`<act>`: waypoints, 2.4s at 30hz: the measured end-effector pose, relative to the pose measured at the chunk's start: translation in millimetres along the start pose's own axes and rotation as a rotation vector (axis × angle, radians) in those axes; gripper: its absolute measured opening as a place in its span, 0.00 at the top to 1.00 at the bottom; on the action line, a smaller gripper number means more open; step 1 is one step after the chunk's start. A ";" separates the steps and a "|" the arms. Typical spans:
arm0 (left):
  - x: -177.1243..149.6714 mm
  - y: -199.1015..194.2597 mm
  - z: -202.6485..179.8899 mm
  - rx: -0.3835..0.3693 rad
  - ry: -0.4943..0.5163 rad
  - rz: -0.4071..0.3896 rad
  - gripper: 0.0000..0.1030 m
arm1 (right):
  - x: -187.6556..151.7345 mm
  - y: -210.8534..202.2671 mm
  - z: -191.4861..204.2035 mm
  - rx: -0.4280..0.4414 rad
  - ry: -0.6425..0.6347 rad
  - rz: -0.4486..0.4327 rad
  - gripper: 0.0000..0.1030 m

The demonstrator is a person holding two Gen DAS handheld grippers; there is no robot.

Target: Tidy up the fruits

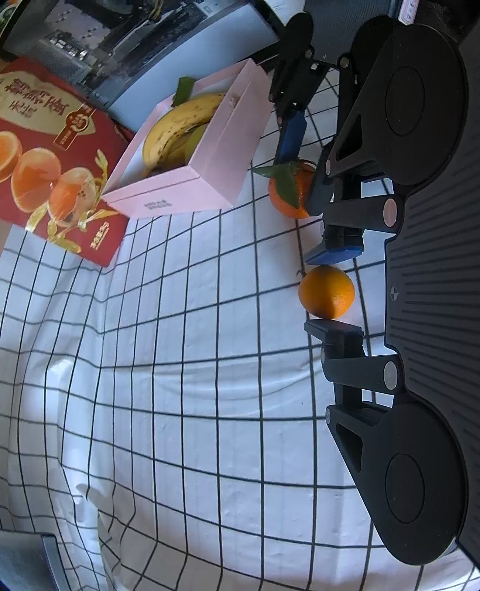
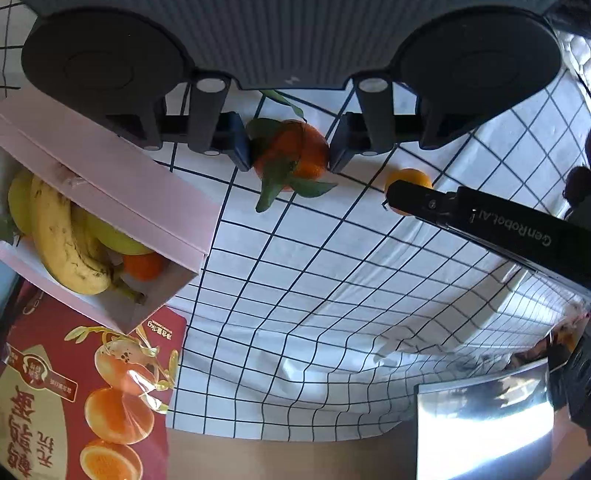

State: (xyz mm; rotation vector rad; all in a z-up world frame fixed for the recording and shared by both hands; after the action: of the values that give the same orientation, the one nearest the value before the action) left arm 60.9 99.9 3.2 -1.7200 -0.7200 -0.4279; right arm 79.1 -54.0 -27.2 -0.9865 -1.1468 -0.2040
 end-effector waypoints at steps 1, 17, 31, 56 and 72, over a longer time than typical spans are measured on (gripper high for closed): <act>-0.9 -0.3 -2.7 -0.005 0.009 0.003 0.64 | 0.1 -2.1 -0.8 0.003 0.007 0.002 0.56; 30.6 -2.9 -47.6 -0.078 0.057 -0.110 0.72 | 34.6 -117.7 -65.4 -0.140 0.053 -0.206 0.56; -30.5 -23.7 -75.3 -0.089 0.468 0.039 0.70 | -36.3 -79.3 -68.9 -0.127 0.143 -0.007 0.56; -33.2 14.1 -69.6 -0.012 0.450 0.118 0.63 | -43.7 -66.9 -60.3 -0.101 0.128 0.036 0.56; 45.0 -8.6 -98.4 -0.205 0.314 -0.053 0.64 | -9.4 -98.1 -101.2 -0.151 0.154 -0.100 0.56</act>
State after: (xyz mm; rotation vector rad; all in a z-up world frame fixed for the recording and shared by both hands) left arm 97.1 17.6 64.0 -1.7717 -0.5069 -0.8115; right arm 83.9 -189.4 12.7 -1.0281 -1.0519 -0.4449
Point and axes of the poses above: each gripper's, at about its wrist camera, not at the fingertips, and y roughly the way its jaws point, z to its left, x to its top, the point moved 5 cm from there along y, roughly the way its jaws point, and after that the axes turned 8 degrees about -z, right-handed, at the moved point
